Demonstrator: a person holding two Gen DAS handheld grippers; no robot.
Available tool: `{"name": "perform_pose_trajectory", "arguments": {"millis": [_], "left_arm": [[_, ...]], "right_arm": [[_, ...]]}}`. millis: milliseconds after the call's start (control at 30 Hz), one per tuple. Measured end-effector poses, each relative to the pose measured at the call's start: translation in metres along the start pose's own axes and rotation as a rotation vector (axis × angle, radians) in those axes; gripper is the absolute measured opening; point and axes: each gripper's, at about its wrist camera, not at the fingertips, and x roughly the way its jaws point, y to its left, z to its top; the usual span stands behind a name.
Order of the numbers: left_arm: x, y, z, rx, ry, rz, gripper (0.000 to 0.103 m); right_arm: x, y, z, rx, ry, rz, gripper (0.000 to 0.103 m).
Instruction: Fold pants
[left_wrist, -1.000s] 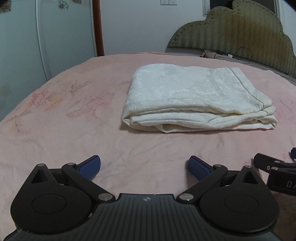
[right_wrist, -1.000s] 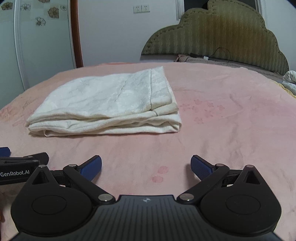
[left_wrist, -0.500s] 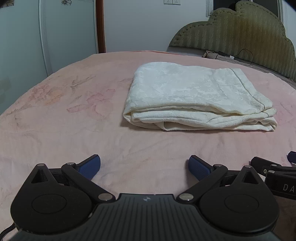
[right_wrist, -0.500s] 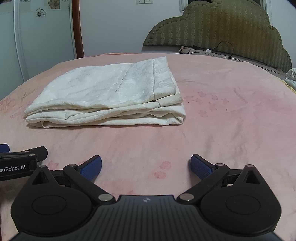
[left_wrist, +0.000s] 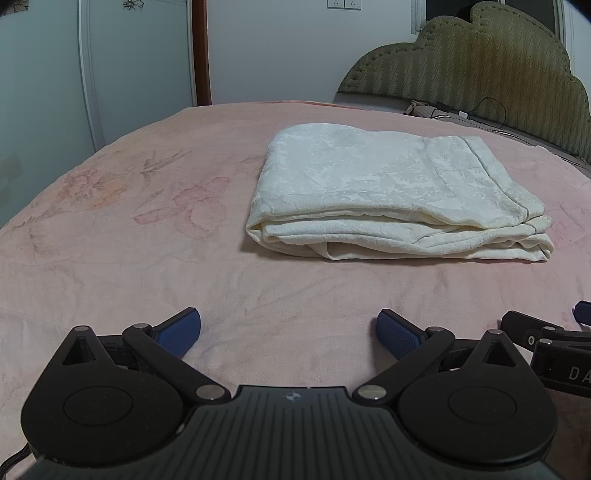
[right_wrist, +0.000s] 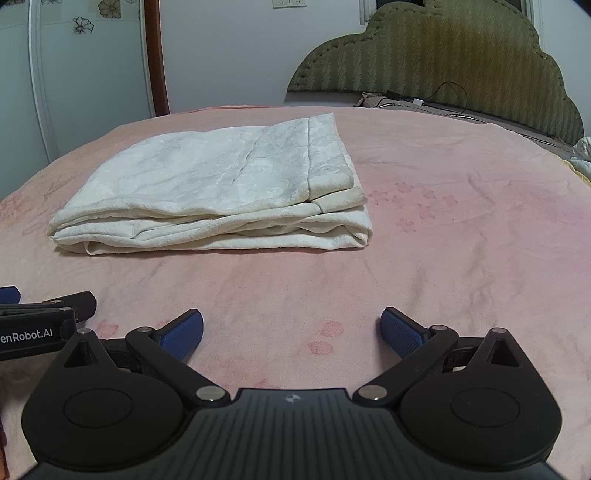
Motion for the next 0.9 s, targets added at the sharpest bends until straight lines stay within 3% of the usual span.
{"name": "perform_pose_trajectory", "arguments": {"millis": [900], "left_arm": [[-0.0005,0.0006,-0.0002,0.0,0.0,-0.001,0.103]], "right_arm": [[0.0021,0.0039,0.0006,-0.033,0.015,0.01,0.103]]}}
